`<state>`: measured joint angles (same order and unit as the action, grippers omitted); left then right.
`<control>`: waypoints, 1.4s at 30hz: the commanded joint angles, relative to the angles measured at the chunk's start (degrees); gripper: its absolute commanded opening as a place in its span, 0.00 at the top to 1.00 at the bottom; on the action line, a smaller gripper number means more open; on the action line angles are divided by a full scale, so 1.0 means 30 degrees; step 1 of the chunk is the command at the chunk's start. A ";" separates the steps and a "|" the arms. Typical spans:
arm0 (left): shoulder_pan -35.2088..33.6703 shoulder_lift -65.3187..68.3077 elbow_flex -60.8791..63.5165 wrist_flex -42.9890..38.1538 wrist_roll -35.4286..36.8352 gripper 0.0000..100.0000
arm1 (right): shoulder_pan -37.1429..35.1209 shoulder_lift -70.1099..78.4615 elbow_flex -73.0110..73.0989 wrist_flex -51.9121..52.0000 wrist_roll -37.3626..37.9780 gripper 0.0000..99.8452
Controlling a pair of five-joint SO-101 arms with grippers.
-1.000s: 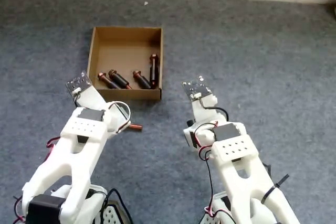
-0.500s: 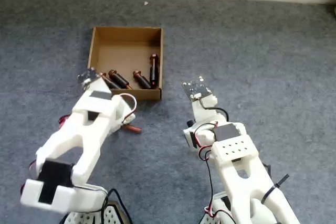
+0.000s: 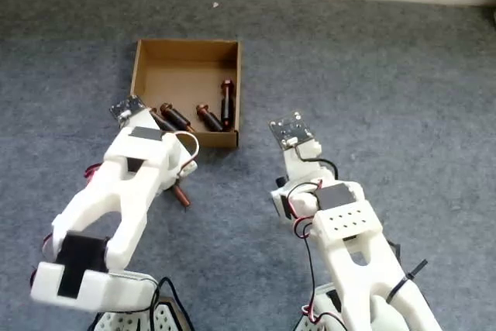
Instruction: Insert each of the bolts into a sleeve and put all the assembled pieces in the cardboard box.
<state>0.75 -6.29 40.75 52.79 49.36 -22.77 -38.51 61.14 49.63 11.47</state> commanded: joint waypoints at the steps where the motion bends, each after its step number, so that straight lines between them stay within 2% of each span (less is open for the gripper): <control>1: -0.0044 -0.4410 0.0073 0.0088 -0.1231 0.99 | 0.0103 -0.2388 -0.0044 0.0337 -0.0059 0.99; 9: 0.2095 -1.4755 0.4029 -0.0352 -0.3927 1.00 | -0.1128 -0.9216 0.2740 0.0689 -0.0117 0.99; 17: 0.2359 -2.1875 0.7663 -0.2872 -0.4073 1.00 | -0.3209 -1.5311 0.5055 0.0601 -0.0059 0.99; 22: 0.2359 -2.4806 0.8777 -0.3282 -0.3985 1.00 | -0.5026 -1.9092 0.6403 0.0513 -0.0029 0.99; 27: 0.2388 -2.7473 0.9011 -0.3194 -0.3985 1.00 | -0.6637 -2.2139 0.8630 -0.1128 0.0645 0.99; 31: 0.3355 -2.9172 0.9099 -0.2872 -0.4015 1.00 | -0.7868 -2.2110 0.9392 -0.2183 0.2462 0.99; 36: 0.5260 -3.0491 0.9099 -0.1465 -0.4044 1.00 | -0.8601 -2.2051 0.9363 -0.3092 0.2608 0.99; 42: 0.5524 -3.1399 0.9099 -0.0410 -0.4044 0.99 | -0.8484 -2.2051 0.9333 -0.3443 0.2608 0.99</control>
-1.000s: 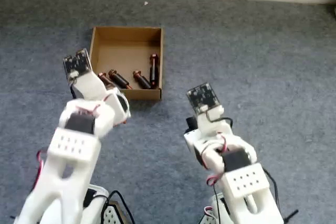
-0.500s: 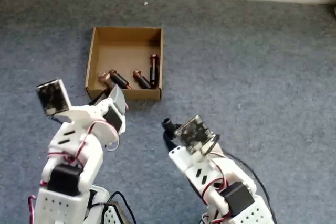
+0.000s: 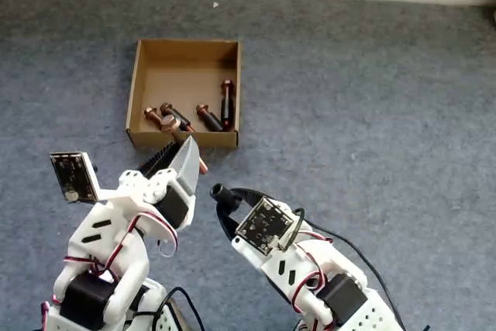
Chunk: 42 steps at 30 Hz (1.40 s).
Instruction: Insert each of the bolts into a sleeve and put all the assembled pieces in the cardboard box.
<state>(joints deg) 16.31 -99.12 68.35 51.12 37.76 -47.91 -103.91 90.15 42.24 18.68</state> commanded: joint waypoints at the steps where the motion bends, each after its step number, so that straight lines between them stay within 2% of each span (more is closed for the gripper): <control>1: 0.0337 -0.0689 -0.0103 0.0293 -0.0176 0.99 | -0.0103 -0.0249 -0.0337 -0.1421 0.0205 0.99; 9: 0.0396 -0.1568 -0.0103 0.1319 -0.0205 0.99 | -0.0073 -0.0249 -0.0337 -0.3209 0.0205 0.99; 16: 0.2857 -0.1568 0.0278 0.1758 -0.0147 0.99 | -0.0161 -0.0249 -0.0542 -0.3326 0.0205 0.99; 23: 0.1451 -0.1597 0.1656 -0.0176 -0.0147 0.99 | -0.0220 -0.0249 -0.0747 -0.3238 0.0234 0.99; 31: 0.4059 -0.1597 0.2564 0.0469 -0.0147 0.99 | -0.0220 -0.0249 -0.0777 -0.3297 0.0234 0.99; 37: 0.4322 -0.1626 0.2388 0.2462 -0.0293 0.99 | -0.0103 -0.0278 -0.0777 -0.3355 0.0234 0.99; 39: 0.4322 -0.1626 0.2388 0.3165 -0.0498 0.96 | -0.0103 -0.0278 -0.0777 -0.3355 0.0205 0.99; 42: 0.4293 -0.1626 0.2388 0.4220 -0.1026 0.84 | -0.0103 -0.0278 -0.0777 -0.3355 0.0176 0.99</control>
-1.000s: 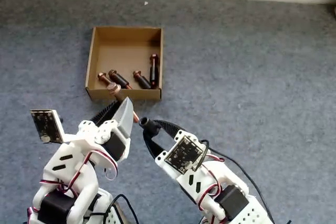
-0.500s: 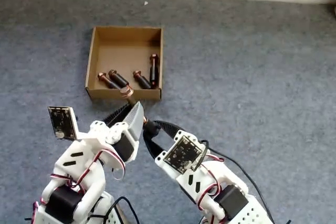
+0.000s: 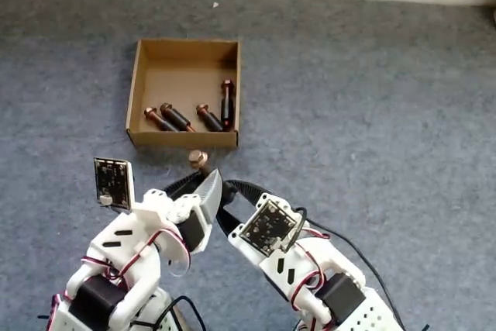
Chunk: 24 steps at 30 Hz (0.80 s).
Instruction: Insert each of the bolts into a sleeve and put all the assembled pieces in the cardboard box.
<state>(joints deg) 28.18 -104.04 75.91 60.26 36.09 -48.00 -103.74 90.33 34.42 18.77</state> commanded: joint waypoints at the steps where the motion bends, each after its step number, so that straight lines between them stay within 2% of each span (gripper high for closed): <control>1: 0.0278 0.0015 -0.0161 0.1436 -0.0498 0.80 | -0.0073 -0.0337 -0.0835 -0.0747 0.0147 0.99; 4: 0.0190 0.0015 -0.0190 0.2139 -0.0527 0.73 | -0.0015 -0.0337 -0.0835 -0.0747 0.0117 0.99; 10: -0.0366 -0.0015 -0.0249 0.2549 -0.0527 0.73 | 0.1451 -0.0337 -0.0835 -0.0747 0.0059 0.99; 18: -0.6344 -0.0015 -0.1245 0.2549 -0.0557 0.73 | 0.3150 -0.0132 -0.0806 -0.0689 0.0059 0.99; 24: -0.9949 -0.0015 0.1158 0.2491 -0.0557 0.75 | 0.3267 0.1538 -0.2154 -0.0894 0.0205 0.99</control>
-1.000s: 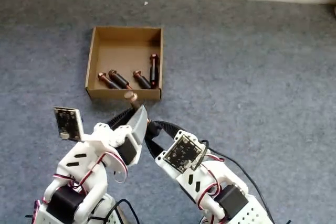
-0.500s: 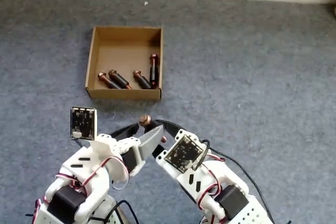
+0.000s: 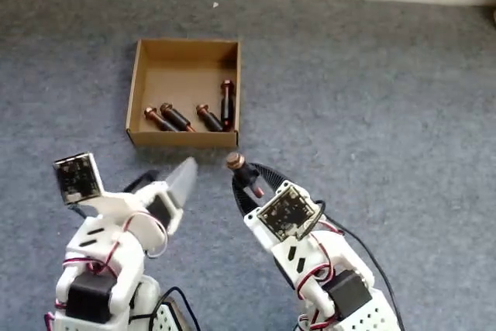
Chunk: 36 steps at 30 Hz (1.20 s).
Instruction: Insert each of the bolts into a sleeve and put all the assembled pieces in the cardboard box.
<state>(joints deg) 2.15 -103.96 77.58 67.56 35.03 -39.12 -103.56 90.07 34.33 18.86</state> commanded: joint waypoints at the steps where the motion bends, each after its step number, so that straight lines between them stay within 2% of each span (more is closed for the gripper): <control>1: -0.1568 -0.0044 0.0982 0.0029 -0.0234 0.78 | 0.0308 0.2418 -0.2623 -0.1158 0.0176 0.99; 7: -0.2652 -0.0044 0.3473 -0.1817 -0.2168 1.00 | 0.0308 1.0476 -0.6989 -0.3267 0.0176 0.99; 9: -0.2916 -0.0044 0.4381 -0.2344 -0.2432 0.97 | 0.0308 1.3553 -0.8630 -0.4176 0.0176 0.99; 16: -0.2974 0.0015 0.6520 -0.5333 -0.2491 0.97 | 0.0308 2.3956 -1.3758 -0.9421 0.0205 0.99; 21: -0.3033 0.0015 0.6520 -0.5509 -0.2491 0.97 | 0.0952 3.0989 -1.8125 -1.1883 0.0205 0.99; 28: -0.3033 0.0015 0.6520 -0.5509 -0.2491 0.97 | 0.1773 3.8139 -2.4103 -1.2000 0.0088 0.99; 31: -0.3033 0.0015 0.6520 -0.5509 -0.2491 0.97 | 0.1685 3.9048 -2.4864 -1.1824 0.0059 0.98; 36: -0.3033 0.0015 0.6520 -0.5509 -0.2491 0.97 | 0.1480 3.9136 -2.4923 -0.9158 0.0029 0.89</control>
<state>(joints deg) -6.29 -103.60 96.04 52.44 28.26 -34.81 15.47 19.65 1.98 18.95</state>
